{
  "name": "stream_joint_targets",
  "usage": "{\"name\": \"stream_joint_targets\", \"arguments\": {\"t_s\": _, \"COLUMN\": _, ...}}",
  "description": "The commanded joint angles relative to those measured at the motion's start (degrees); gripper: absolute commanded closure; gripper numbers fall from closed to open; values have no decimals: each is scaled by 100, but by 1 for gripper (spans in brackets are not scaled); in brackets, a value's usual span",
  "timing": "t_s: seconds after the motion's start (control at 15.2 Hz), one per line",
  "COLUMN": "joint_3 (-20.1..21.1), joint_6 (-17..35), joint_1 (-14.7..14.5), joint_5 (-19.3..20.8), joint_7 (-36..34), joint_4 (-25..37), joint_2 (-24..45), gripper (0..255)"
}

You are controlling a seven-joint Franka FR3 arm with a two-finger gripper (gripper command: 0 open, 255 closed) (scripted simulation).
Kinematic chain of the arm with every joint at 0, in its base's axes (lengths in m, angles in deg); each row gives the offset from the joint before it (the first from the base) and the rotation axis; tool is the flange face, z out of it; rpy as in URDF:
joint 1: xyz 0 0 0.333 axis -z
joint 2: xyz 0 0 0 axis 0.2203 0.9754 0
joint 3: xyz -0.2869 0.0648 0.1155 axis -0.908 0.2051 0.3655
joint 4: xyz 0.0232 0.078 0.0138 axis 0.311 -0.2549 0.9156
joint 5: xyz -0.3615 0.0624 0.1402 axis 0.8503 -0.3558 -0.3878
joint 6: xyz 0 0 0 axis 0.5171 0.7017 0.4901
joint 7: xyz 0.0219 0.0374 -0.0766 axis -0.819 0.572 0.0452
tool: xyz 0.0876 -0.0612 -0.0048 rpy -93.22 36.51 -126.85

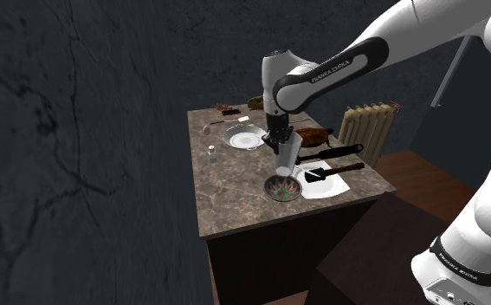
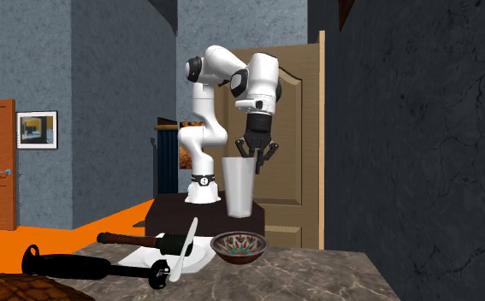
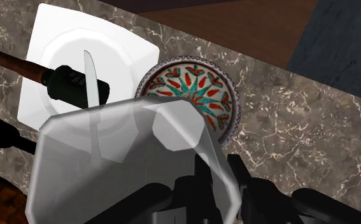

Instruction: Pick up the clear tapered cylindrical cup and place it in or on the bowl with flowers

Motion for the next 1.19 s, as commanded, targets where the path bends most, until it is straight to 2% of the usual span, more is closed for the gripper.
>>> {"name": "stream_joint_targets", "arguments": {"t_s": 0.0, "joint_3": -4, "joint_6": 122, "joint_1": -10, "joint_5": 39, "joint_7": -38, "joint_4": -40, "joint_2": 82, "gripper": 255}}
{"name": "stream_joint_targets", "arguments": {"t_s": 0.86, "joint_3": -91, "joint_6": 976, "joint_1": -64, "joint_5": 337, "joint_7": -294, "joint_4": -350, "joint_2": 668, "gripper": 255}}
{"name": "stream_joint_targets", "arguments": {"t_s": 1.12, "joint_3": -96, "joint_6": 1006, "joint_1": -68, "joint_5": 349, "joint_7": -304, "joint_4": -357, "joint_2": 693, "gripper": 255}}
